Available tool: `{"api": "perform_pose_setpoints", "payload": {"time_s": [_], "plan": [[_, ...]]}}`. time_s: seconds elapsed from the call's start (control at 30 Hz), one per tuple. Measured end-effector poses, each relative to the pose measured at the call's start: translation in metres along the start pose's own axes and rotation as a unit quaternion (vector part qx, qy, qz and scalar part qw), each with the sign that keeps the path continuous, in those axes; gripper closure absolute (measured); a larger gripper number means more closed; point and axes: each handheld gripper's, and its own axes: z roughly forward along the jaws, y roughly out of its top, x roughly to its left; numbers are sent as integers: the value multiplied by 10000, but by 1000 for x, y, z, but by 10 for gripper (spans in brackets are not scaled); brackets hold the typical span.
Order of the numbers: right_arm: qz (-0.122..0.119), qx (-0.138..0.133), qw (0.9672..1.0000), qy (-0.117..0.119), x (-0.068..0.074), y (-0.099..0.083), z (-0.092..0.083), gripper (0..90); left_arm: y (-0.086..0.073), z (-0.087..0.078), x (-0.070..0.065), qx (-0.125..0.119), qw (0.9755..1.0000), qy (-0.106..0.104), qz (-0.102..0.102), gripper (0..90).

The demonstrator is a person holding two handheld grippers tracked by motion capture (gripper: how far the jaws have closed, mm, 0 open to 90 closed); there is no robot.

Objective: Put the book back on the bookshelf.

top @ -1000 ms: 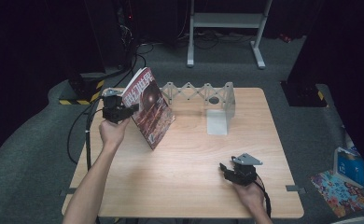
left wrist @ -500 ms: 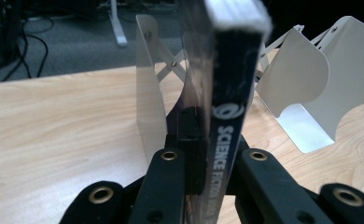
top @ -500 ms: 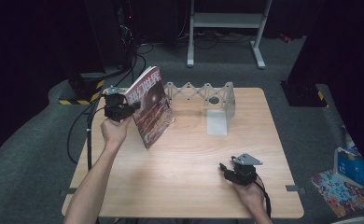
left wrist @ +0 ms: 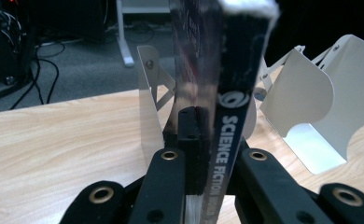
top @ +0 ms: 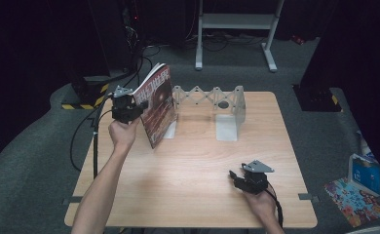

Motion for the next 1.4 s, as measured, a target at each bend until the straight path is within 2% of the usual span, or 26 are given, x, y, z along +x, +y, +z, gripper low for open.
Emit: {"api": "perform_pose_setpoints", "payload": {"time_s": [0.4,0.63,0.8,1.07,1.13,1.33,1.4], "plan": [[2,3,10000,-1,0,0,0,394,-2,11,-2,-182,9998,26,-34,839],[-3,0,10000,-5,0,0,0,394,-2,14,-1,-95,9999,47,-132,834],[-6,1,10000,-1,0,0,0,394,-5,13,6,-56,9997,109,-189,826],[-26,-1,10000,4,0,0,0,394,-14,10,20,-72,9990,123,-425,800],[-27,-2,10000,3,0,0,0,394,-14,10,22,-42,9991,154,-393,790],[-29,-3,10000,3,0,0,0,393,-19,10,25,-59,9986,185,-494,765],[-31,-4,10000,5,0,0,0,393,-20,10,25,-61,9988,192,-455,759]]}}
